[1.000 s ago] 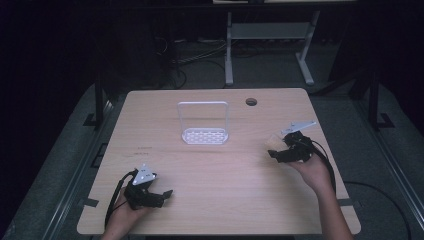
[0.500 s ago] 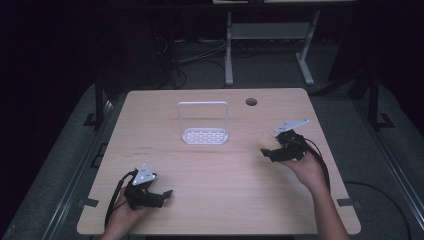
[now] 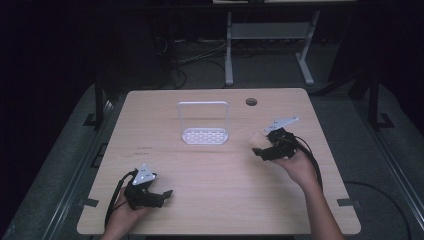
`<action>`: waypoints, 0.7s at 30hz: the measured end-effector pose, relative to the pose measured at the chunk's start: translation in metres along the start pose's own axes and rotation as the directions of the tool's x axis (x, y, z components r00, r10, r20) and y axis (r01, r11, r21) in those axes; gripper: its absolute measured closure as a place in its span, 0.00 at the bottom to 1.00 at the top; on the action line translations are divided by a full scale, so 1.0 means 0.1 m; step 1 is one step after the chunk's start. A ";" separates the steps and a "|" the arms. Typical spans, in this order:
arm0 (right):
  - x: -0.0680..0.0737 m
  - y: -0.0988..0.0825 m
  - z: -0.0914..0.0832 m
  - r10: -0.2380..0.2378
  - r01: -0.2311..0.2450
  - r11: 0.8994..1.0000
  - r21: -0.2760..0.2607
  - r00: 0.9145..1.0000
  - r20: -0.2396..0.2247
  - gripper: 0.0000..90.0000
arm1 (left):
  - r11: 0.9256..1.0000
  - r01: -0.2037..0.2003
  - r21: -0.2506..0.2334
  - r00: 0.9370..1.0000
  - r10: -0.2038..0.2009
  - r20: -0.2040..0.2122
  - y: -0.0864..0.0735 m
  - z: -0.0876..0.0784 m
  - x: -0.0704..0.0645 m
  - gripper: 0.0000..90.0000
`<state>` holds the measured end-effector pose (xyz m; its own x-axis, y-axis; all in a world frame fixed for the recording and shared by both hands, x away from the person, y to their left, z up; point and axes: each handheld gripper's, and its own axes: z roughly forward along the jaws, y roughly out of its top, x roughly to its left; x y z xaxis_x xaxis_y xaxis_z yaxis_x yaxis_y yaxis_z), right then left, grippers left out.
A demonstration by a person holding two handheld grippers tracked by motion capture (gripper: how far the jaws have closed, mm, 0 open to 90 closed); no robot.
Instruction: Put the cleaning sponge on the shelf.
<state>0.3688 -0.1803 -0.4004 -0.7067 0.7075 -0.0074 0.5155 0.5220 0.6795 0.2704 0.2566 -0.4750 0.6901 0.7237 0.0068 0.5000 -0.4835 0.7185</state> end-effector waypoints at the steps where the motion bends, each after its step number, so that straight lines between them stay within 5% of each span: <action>1: 0.01 0.01 0.01 -0.001 0.001 1.000 0.002 1.000 -0.002 0.36 | 1.000 0.000 0.000 1.000 0.000 0.000 0.00 0.00 0.00 0.14; 21: 0.20 0.25 0.20 -0.054 0.054 0.999 -0.002 0.998 -0.044 0.36 | 1.000 0.000 0.004 1.000 0.000 0.001 0.00 0.00 0.00 0.14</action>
<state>0.3771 -0.1435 -0.3989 -0.7543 0.6564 -0.0121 0.4754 0.5588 0.6795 0.2703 0.2567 -0.4747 0.6907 0.7232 0.0064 0.5018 -0.4855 0.7159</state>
